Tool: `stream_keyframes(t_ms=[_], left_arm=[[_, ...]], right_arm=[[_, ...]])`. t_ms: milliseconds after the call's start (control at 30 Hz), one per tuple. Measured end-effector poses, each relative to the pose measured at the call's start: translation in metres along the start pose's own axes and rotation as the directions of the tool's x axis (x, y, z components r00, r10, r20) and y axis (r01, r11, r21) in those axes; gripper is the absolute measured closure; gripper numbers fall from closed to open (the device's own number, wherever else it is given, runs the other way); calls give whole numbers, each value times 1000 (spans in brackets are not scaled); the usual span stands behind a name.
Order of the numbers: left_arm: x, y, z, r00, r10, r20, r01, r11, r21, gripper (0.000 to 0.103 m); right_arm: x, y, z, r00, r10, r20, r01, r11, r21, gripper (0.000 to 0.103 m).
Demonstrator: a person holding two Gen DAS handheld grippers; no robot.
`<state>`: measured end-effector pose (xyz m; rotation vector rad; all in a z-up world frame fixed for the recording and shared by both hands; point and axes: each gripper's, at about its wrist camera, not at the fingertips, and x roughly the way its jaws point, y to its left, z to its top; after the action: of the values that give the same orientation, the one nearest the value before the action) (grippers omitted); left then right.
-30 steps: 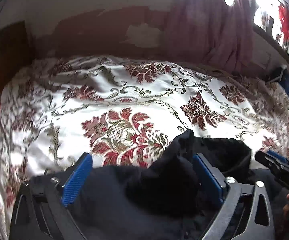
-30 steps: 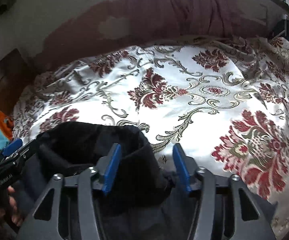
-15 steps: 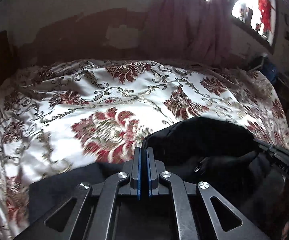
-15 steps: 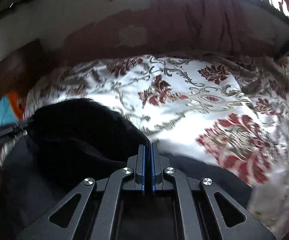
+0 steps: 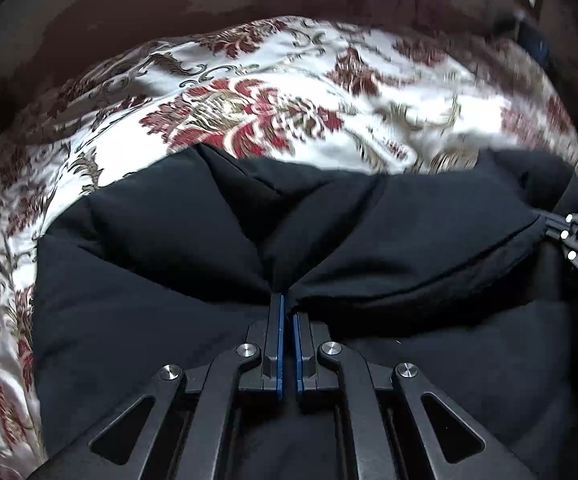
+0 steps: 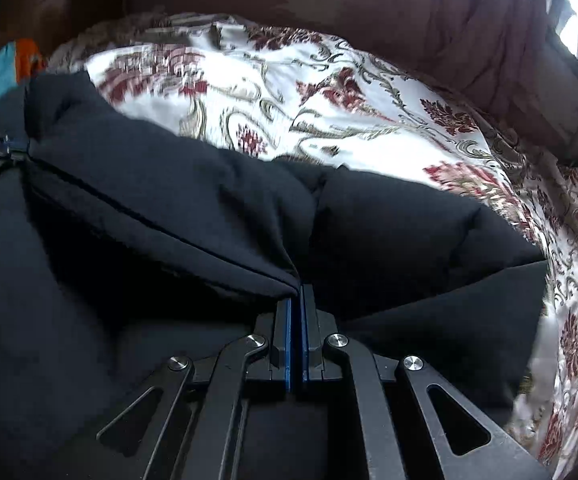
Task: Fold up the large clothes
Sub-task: 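Grasp the jacket hem with both tools and lift it toward the collar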
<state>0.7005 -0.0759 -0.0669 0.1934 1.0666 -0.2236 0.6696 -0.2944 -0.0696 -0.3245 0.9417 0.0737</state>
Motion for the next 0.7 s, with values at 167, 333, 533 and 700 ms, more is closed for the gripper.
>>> stream_keyframes(t_ms=[167,333,533,700], left_arm=[[8,-6,-1,999,21,31,-21,999,24,97],[-28,15,-9,990,-88,114,89,996,-4,87],[-86,21,-11,933,-160,323,160,987,26,79],[-79,5,34,892,-238,384,288,954,-77,51]], right_arm=[[-14,-3,-1,998,32,48,-33,999,31,98],[-66,-44,-6,970,191,151,-216,962,169,90],[-84,-68,24,918,275,287,-358,886,296,64],[-33,-47,48,866,440,236,-500,759,417,85]])
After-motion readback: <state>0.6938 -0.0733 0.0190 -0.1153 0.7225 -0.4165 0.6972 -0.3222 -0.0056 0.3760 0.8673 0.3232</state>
